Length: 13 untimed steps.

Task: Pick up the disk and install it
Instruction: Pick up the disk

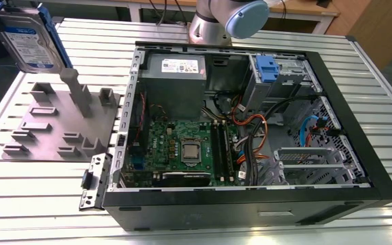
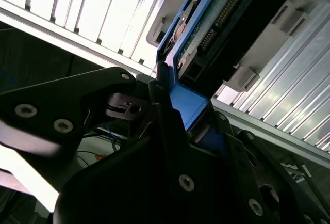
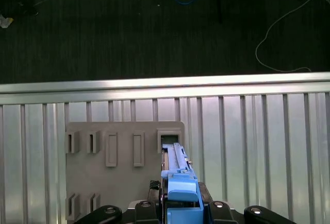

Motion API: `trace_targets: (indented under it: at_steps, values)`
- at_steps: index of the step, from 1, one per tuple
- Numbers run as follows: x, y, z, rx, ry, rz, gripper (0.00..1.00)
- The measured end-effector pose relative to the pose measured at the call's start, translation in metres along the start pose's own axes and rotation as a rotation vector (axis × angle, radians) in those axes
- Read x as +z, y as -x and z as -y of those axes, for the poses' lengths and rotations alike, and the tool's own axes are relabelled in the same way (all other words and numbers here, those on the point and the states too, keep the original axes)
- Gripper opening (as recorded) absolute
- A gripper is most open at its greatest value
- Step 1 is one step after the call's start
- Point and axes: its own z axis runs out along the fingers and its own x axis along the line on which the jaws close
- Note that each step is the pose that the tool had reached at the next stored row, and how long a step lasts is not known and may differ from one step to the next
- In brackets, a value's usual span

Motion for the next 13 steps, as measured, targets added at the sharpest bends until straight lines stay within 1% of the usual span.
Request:
trace_targets:
  at_steps: [13]
  values:
    - [-0.0114,0.0003,0.0000,0.000,0.0000,0.0000,0.36]
